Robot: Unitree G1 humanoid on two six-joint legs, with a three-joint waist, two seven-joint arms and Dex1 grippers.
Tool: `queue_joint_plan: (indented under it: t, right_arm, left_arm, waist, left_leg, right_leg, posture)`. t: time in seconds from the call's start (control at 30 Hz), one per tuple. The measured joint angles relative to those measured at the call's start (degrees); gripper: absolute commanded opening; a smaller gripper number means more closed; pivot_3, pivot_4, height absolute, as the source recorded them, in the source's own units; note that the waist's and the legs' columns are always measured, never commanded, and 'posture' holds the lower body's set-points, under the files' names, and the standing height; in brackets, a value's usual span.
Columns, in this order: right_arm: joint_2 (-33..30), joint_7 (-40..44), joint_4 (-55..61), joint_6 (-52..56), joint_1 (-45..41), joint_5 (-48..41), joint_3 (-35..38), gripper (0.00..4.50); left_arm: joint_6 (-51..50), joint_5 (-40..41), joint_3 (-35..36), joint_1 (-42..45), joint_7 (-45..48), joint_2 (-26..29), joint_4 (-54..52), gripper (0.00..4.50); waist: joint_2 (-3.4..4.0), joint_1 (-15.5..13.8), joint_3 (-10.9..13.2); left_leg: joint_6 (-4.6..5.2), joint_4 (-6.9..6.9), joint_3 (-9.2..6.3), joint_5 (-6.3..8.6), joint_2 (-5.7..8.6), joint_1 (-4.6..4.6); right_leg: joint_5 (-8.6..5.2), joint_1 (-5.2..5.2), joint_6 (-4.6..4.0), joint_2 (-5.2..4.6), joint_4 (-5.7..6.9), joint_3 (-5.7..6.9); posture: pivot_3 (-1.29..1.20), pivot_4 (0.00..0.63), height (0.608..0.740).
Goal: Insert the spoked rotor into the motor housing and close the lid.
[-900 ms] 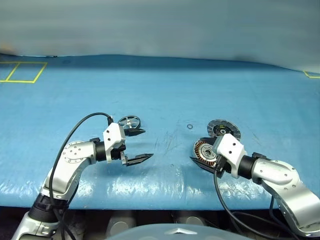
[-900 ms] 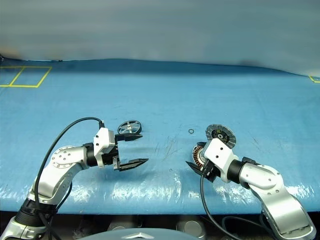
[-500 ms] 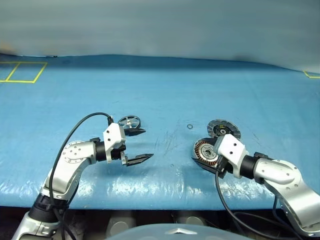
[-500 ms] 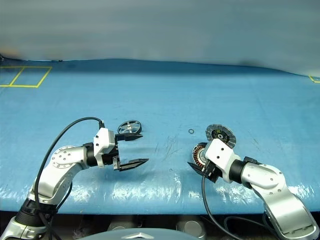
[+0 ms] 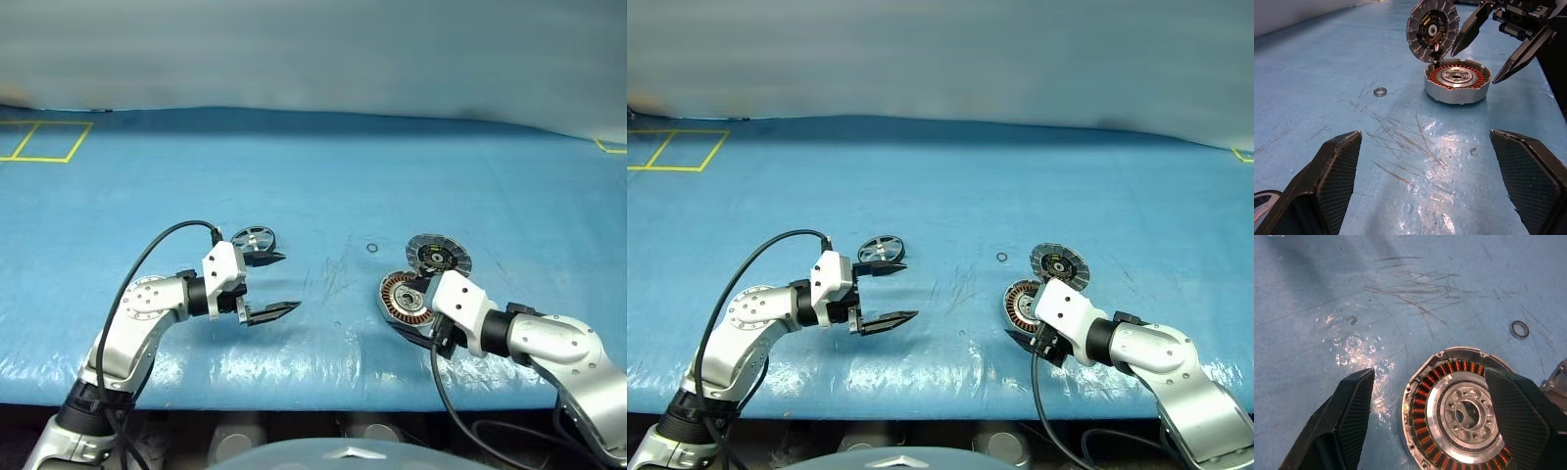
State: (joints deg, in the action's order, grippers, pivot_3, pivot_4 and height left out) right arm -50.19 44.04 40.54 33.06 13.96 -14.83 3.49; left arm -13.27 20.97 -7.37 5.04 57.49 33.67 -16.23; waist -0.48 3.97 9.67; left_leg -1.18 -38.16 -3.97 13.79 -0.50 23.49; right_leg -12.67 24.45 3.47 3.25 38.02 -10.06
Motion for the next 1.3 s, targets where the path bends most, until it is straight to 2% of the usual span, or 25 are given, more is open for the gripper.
queue_joint_plan:
  t: [0.23,0.9,1.0,1.1,1.13,1.3]
  right_arm:
    - [-2.2,1.4,-2.2,0.0,0.0,1.3,-0.1,3.79]
    - [-6.0,5.3,-8.3,-3.2,-6.3,10.0,-9.2,3.79]
    - [-5.9,5.7,-8.6,-4.0,-6.7,10.4,-10.0,3.2]
    - [-6.0,6.0,-9.0,-4.7,-8.0,11.9,-11.2,2.18]
    - [-6.1,6.2,-9.0,-5.1,-8.3,12.1,-11.5,1.99]
    - [-5.9,7.0,-9.9,-5.4,-10.5,13.7,-13.6,1.99]
  left_arm:
    - [0.0,-0.3,-0.1,-0.6,-0.2,-0.5,0.0,4.48]
    - [0.0,-1.3,-1.1,-2.6,-2.4,-1.0,0.0,4.48]
    - [0.0,-1.7,-1.2,-2.8,-2.5,-1.0,0.0,4.5]
    - [0.0,-1.9,-1.2,-2.8,-2.5,-1.0,0.0,4.5]
    - [0.0,-1.9,-1.2,-2.8,-2.5,-1.0,0.0,4.5]
    - [0.1,-2.0,-1.4,-2.7,-2.5,-1.6,0.0,4.5]
  waist:
    - [-0.02,0.0,0.0]
    - [-0.08,0.0,0.0]
    - [-0.09,0.0,0.0]
    - [-0.13,0.0,0.0]
    - [-0.19,0.0,-0.1]
    - [-0.71,0.3,-0.2]
  left_leg:
    - [0.01,-0.02,0.03,-0.01,0.0,-0.01]
    - [0.04,-0.03,0.14,-0.02,0.03,-0.04]
    - [0.04,-0.03,0.14,-0.02,0.03,-0.04]
    - [0.05,-0.03,0.22,-0.02,0.03,-0.1]
    - [0.05,-0.02,0.24,-0.02,0.03,-0.12]
    - [0.09,0.03,0.63,0.0,0.0,-0.67]
  right_leg:
    - [0.0,-0.01,-0.01,-0.01,0.0,0.0]
    - [0.03,-0.01,0.06,-0.11,0.0,0.0]
    - [0.03,-0.01,0.05,-0.12,0.0,0.0]
    - [0.03,-0.02,0.04,-0.18,0.0,0.01]
    - [0.03,-0.02,0.04,-0.2,0.0,0.02]
    - [0.07,-0.3,0.09,-0.73,0.0,0.49]
  posture:
    - [0.0,0.15,0.74]
    - [0.0,0.15,0.74]
    - [0.0,0.15,0.74]
    - [0.0,0.15,0.74]
    - [0.0,0.15,0.74]
    - [0.0,0.15,0.74]
